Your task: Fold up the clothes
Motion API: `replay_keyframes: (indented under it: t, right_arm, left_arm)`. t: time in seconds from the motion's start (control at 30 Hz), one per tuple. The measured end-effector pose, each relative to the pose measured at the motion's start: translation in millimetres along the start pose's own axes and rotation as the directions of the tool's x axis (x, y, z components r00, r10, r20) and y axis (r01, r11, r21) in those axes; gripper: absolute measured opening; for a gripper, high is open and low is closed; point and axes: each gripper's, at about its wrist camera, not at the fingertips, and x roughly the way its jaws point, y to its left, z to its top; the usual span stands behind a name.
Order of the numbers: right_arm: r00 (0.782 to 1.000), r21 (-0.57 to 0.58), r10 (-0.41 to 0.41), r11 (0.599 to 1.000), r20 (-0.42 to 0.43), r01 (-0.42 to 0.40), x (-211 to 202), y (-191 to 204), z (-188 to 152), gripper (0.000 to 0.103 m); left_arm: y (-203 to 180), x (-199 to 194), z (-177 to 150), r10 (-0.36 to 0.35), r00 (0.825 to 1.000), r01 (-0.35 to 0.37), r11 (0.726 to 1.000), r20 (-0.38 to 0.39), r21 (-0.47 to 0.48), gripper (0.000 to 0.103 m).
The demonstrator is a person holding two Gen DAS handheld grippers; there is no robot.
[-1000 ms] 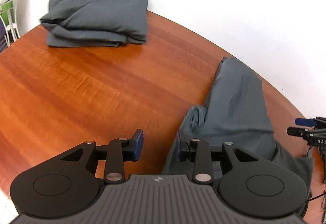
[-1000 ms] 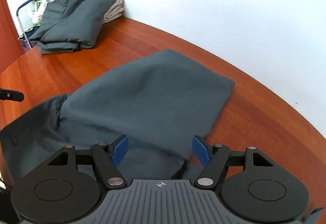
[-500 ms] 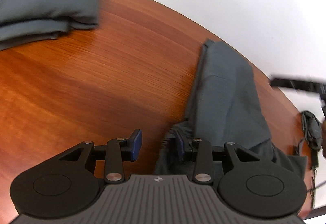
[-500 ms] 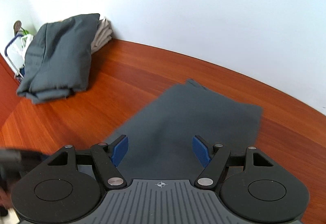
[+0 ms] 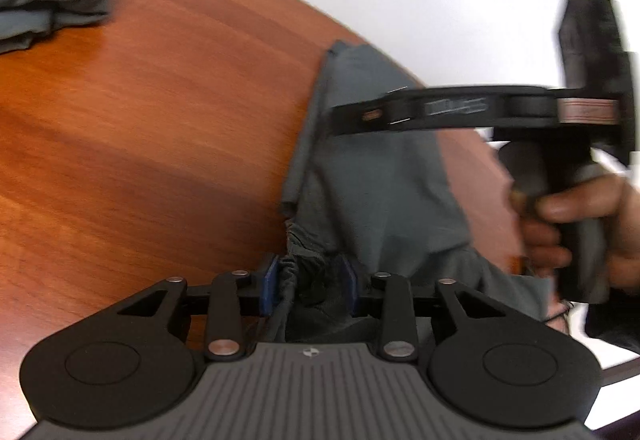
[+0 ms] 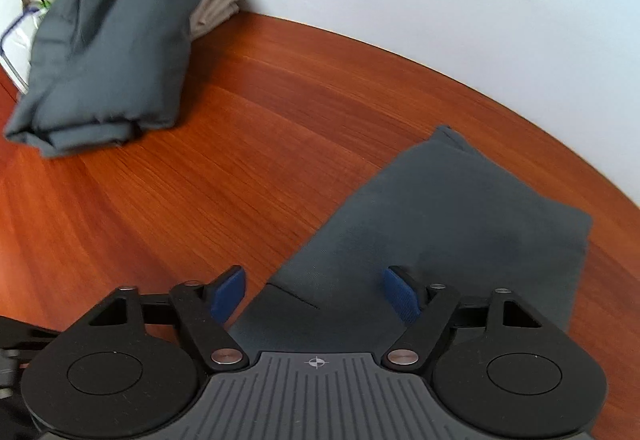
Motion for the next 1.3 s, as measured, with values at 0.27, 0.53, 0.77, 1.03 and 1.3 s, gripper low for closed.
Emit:
replay_keyframes:
  t: [0.27,0.53,0.77,1.03,1.3]
  right_arm:
    - [0.998,0.191,0.022,0.981,0.067,-0.035,-37.3,-38.4,-36.4,0.010]
    - [0.998,0.419,-0.031,0.908,0.047,0.009,-72.2,-86.3,-107.8,0.010]
    - [0.997,0.479,-0.055,0.874,-0.060,0.077,-64.6,-101.7,-151.1,0.022]
    - [0.964,0.258,-0.251,0.940,0.088,0.221,-104.3,-91.9,-115.4,0.063]
    - [0.984,-0.035,-0.159,0.986,0.081,0.162,-76.6,-91.9,-77.6,0.070]
  left_arm:
    - [-30.2,-6.7,-14.9,-0.094,0.995,0.091,0.992,0.029,0.084,0.027]
    - [-59.8,-5.1,-26.2,-0.189,0.982,0.190,0.962,-0.027,0.194,0.021]
    - [-82.1,14.8,-42.6,-0.184,0.976,0.208,0.946,-0.117,0.249,0.021]
    - [-82.9,27.7,-56.1,-0.142,0.981,0.176,0.940,-0.134,0.292,0.021]
    - [-81.1,17.8,-59.0,-0.116,0.988,0.141,0.945,-0.101,0.296,0.022]
